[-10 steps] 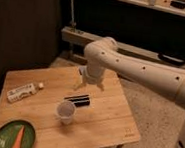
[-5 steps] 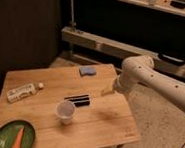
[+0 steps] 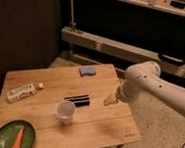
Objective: Move the arm in a circular motion
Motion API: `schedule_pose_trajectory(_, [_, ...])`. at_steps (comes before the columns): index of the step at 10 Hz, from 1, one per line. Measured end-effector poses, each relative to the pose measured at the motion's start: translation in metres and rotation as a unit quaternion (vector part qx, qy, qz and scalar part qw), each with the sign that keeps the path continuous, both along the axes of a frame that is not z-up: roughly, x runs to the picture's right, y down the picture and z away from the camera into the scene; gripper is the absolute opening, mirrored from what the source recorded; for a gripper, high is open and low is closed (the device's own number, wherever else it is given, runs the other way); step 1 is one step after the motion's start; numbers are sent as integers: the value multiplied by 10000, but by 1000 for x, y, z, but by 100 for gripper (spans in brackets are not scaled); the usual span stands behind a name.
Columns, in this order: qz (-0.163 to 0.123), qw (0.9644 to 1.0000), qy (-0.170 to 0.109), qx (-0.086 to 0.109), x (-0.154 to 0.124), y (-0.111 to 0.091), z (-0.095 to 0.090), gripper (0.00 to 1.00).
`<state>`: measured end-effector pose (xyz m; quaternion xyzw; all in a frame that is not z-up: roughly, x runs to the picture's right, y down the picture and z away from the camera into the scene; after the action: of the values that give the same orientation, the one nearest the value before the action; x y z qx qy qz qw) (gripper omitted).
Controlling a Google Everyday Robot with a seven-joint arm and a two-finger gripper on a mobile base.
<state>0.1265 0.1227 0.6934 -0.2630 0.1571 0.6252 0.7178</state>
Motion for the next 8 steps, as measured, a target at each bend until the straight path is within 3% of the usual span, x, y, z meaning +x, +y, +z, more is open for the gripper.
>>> schedule_pose_trajectory(3, [-764,9970,-127,-4,-92,0,-48,80])
schedule_pose_trajectory(5, [-1229,9922,-217,12,-156,-22,-69,80])
schedule_pose_trajectory(8, [-1459,9887,-313,126,-212,-68,-68,80])
